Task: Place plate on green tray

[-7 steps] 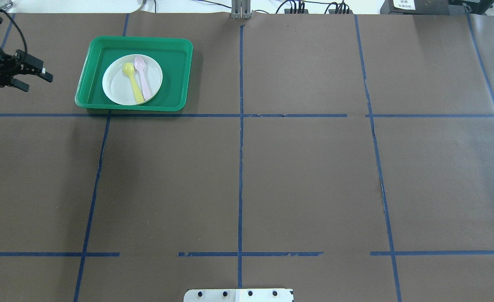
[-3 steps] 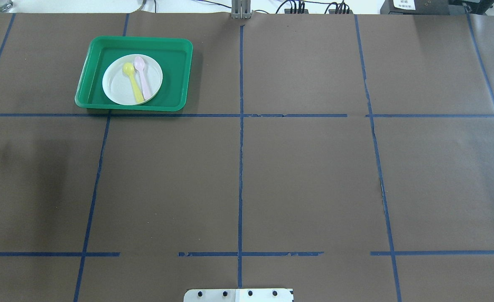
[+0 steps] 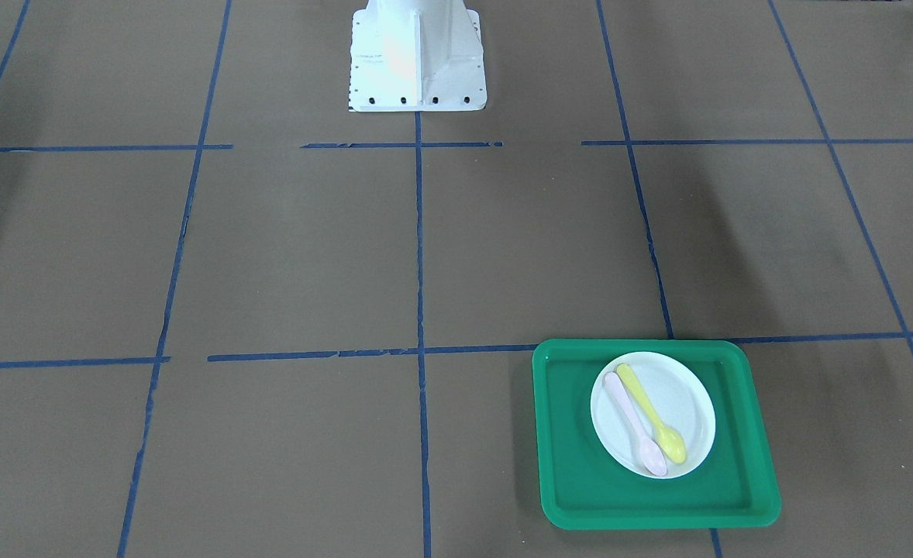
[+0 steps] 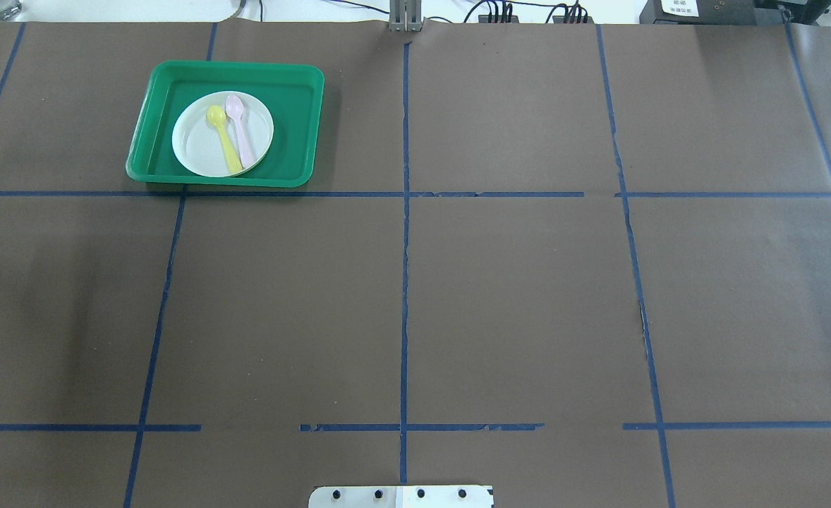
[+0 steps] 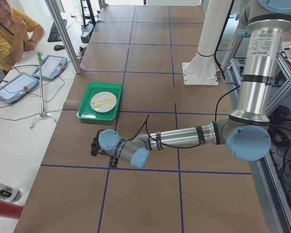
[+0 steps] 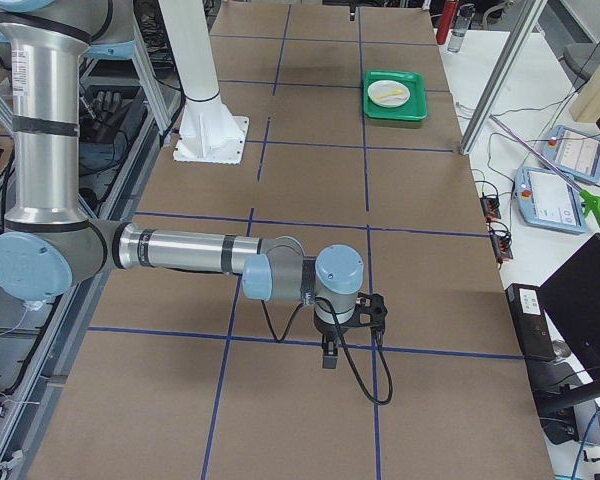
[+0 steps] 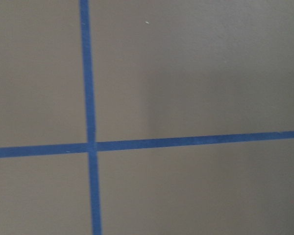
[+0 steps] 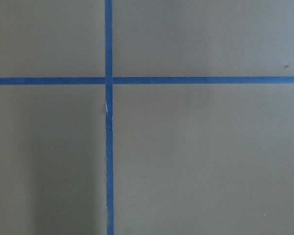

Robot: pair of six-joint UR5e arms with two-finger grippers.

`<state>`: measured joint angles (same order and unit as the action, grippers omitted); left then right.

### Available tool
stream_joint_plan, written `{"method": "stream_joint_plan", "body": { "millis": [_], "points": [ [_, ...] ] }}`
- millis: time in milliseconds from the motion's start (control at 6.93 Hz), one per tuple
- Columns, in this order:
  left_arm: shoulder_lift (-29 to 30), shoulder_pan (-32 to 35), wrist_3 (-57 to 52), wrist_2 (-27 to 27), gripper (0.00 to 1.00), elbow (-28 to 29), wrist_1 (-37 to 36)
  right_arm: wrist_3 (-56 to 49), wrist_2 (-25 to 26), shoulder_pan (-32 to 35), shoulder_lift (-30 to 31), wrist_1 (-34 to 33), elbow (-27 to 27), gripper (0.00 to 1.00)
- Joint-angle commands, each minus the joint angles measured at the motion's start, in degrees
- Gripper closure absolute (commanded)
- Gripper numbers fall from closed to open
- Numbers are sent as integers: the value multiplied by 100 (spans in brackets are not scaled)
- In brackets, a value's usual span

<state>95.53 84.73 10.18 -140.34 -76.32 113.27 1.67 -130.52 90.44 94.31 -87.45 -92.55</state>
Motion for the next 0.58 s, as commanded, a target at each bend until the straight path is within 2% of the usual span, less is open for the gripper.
{"method": "stream_joint_plan", "body": {
  "millis": [0,433],
  "points": [
    [-157,534,-737,481,0,-732,-1147,0,9,0,0,0,0,0],
    [-193,553,-754,481,0,-927,-1562,0,0,0,0,0,0,0]
  ]
}}
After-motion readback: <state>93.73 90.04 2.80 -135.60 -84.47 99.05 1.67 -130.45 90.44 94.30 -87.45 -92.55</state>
